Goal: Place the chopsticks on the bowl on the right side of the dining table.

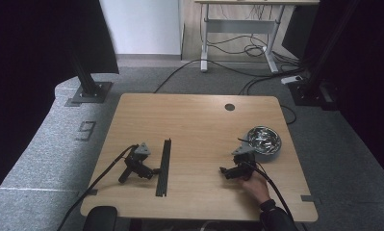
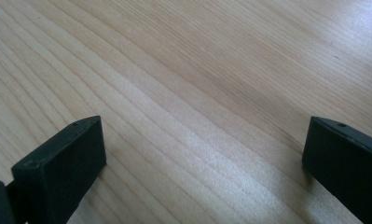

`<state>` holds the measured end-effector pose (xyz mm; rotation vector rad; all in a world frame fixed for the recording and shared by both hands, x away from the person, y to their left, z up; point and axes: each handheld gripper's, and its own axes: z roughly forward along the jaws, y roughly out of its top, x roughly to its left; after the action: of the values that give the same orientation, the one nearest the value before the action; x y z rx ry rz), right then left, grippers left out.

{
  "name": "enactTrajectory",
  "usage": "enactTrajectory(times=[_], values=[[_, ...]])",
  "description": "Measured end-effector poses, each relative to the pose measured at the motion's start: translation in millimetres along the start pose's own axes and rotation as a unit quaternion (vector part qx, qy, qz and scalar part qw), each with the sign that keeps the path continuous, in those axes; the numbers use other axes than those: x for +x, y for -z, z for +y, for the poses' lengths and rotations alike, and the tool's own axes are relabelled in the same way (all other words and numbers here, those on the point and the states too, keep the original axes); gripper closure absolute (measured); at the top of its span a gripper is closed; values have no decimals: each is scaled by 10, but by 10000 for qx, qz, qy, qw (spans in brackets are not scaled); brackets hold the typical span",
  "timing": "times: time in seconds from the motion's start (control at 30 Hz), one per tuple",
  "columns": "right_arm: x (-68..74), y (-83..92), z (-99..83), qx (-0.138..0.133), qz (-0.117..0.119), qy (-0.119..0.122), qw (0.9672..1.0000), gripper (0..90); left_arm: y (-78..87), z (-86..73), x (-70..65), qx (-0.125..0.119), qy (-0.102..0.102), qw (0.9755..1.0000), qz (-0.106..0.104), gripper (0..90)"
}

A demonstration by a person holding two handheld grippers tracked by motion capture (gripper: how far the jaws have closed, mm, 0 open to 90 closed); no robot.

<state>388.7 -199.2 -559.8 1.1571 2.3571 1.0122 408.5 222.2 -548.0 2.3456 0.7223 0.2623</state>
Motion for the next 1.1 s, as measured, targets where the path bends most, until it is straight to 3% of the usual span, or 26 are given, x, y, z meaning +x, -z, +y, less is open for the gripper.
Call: enactTrajectory(times=[0.73, 1.1], values=[[13, 5, -4, 4, -58, -57, 10000, 0, 0, 0, 0, 0, 0, 10000, 1, 0], [50, 30, 30, 49, -56, 124, 9999, 0, 0, 0, 0, -2, 0, 10000, 1, 0]])
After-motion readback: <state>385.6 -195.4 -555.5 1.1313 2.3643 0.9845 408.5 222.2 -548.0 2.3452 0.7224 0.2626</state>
